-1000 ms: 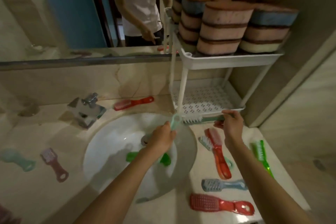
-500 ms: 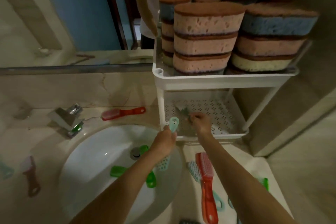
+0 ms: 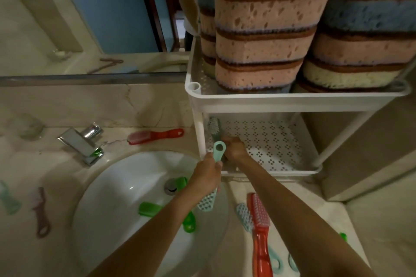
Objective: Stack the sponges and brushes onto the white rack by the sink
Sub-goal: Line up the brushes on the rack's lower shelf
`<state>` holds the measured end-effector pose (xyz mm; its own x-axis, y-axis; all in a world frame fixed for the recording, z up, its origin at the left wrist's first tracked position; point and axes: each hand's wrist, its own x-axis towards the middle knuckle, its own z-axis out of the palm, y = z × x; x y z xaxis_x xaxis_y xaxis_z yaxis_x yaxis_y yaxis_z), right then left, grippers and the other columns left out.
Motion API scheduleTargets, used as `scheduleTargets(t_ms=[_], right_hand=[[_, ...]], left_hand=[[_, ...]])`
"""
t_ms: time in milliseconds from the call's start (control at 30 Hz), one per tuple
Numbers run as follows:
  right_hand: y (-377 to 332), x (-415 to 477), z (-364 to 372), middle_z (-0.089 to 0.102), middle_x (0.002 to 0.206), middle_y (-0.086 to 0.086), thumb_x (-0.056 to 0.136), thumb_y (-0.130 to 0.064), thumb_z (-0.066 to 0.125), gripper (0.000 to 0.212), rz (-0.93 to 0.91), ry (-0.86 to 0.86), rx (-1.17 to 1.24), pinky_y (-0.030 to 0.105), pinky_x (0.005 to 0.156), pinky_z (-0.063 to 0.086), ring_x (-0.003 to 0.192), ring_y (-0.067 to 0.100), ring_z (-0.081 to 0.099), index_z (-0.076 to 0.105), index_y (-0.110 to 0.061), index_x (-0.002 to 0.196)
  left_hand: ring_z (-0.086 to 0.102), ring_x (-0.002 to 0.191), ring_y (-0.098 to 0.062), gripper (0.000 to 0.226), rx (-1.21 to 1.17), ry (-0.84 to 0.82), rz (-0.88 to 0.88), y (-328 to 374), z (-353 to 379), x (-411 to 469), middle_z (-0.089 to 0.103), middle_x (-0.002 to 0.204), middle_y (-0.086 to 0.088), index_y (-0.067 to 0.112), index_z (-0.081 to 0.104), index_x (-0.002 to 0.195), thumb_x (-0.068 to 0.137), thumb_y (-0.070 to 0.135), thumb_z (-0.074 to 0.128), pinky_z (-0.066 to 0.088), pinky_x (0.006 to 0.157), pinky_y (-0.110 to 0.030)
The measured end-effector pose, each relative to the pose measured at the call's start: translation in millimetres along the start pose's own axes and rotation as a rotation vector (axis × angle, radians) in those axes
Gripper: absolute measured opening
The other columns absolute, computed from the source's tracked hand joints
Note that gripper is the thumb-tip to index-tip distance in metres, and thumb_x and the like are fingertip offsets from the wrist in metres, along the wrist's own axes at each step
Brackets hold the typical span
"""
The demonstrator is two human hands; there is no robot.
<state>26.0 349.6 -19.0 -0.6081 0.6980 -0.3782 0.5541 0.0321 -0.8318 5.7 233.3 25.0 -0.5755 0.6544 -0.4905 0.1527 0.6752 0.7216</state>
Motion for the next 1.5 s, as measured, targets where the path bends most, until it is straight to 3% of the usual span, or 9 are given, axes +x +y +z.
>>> scheduleTargets(t_ms=[367, 500, 700, 800, 967, 1067, 1233, 1433, 1500], right_hand=[[6, 3, 0, 0.061, 0.076, -0.003, 0.089, -0.01, 0.051, 0.023, -0.015, 0.045, 0.002, 0.004, 0.063, 0.041, 0.07, 0.009, 0.053, 0.067, -0.015, 0.073], [2, -5, -14, 0.062, 0.093, 0.001, 0.089, -0.005, 0.049, 0.022, -0.072, 0.045, 0.034, 0.027, 0.086, 0.045, 0.09, 0.015, 0.055, 0.068, -0.003, 0.099], [6, -27, -58, 0.062, 0.07, 0.0, 0.091, -0.012, 0.052, 0.021, -0.095, -0.074, 0.26, 0.017, 0.049, 0.038, 0.059, 0.01, 0.049, 0.066, -0.017, 0.077], [11, -39, -74, 0.059, 0.068, 0.002, 0.087, -0.001, 0.056, 0.016, -0.076, -0.18, 0.19, 0.014, 0.047, 0.038, 0.055, 0.008, 0.047, 0.067, -0.009, 0.094], [23, -35, -91, 0.057, 0.071, 0.008, 0.088, 0.008, 0.05, 0.02, 0.081, 0.091, 0.436, 0.021, 0.05, 0.041, 0.056, 0.014, 0.048, 0.059, 0.004, 0.105], [29, -30, -93, 0.054, 0.073, 0.013, 0.091, 0.009, 0.037, 0.025, 0.22, 0.369, 0.578, 0.021, 0.045, 0.042, 0.055, 0.016, 0.048, 0.055, -0.004, 0.079], [28, -17, -74, 0.056, 0.104, 0.017, 0.093, 0.01, 0.033, 0.031, 0.279, 0.513, 0.764, 0.027, 0.062, 0.054, 0.064, 0.016, 0.054, 0.052, 0.002, 0.117], [34, -2, -50, 0.061, 0.082, 0.012, 0.089, 0.007, 0.041, 0.028, 0.228, 0.414, 0.238, 0.023, 0.052, 0.043, 0.061, 0.017, 0.054, 0.064, 0.002, 0.105], [38, -3, -44, 0.066, 0.093, 0.013, 0.088, 0.0, 0.048, 0.025, 0.154, 0.369, -0.004, 0.029, 0.068, 0.049, 0.082, 0.025, 0.063, 0.063, 0.001, 0.108]], left_hand=[[0.051, 0.051, -0.019, 0.025, -0.039, -0.002, 0.011, 1, -4, 4, 0.05, 0.092, -0.023, 0.001, 0.044, 0.116, 0.1, 0.02, 0.038, 0.05, 0.054, -0.035], [0.05, 0.045, -0.019, 0.017, -0.027, -0.012, 0.054, 2, -7, 2, 0.047, 0.081, -0.01, 0.007, 0.052, 0.105, 0.098, 0.019, 0.042, 0.05, 0.042, -0.03], [0.048, 0.029, -0.013, 0.029, 0.05, 0.011, 0.095, 16, -1, 6, 0.051, 0.056, -0.005, 0.014, 0.051, 0.064, 0.093, 0.018, 0.054, 0.049, 0.042, -0.029], [0.052, 0.03, -0.012, 0.028, 0.059, -0.018, 0.116, 25, 5, 7, 0.054, 0.057, -0.005, 0.012, 0.053, 0.066, 0.092, 0.02, 0.055, 0.048, 0.036, -0.023], [0.06, 0.102, -0.037, 0.044, 0.05, 0.108, 0.178, 38, 10, 9, 0.062, 0.107, -0.028, -0.005, 0.058, 0.106, 0.101, 0.029, 0.03, 0.043, 0.078, -0.032], [0.051, 0.115, -0.034, 0.045, 0.023, 0.207, 0.121, 36, 14, 14, 0.052, 0.126, -0.025, -0.005, 0.04, 0.125, 0.101, 0.031, 0.027, 0.035, 0.082, -0.027], [0.04, 0.126, -0.035, 0.035, 0.264, 0.204, 0.125, 31, 17, 23, 0.042, 0.135, -0.025, -0.008, 0.044, 0.126, 0.098, 0.01, 0.034, 0.034, 0.103, -0.036], [0.036, 0.133, -0.032, 0.036, 0.667, 0.086, 0.081, 29, 22, 42, 0.035, 0.144, -0.021, -0.001, 0.045, 0.13, 0.094, 0.006, 0.043, 0.031, 0.108, -0.034], [0.037, 0.132, -0.032, 0.035, 0.824, 0.11, 0.111, 28, 25, 45, 0.039, 0.142, -0.02, 0.002, 0.048, 0.128, 0.094, 0.006, 0.043, 0.032, 0.108, -0.036]])
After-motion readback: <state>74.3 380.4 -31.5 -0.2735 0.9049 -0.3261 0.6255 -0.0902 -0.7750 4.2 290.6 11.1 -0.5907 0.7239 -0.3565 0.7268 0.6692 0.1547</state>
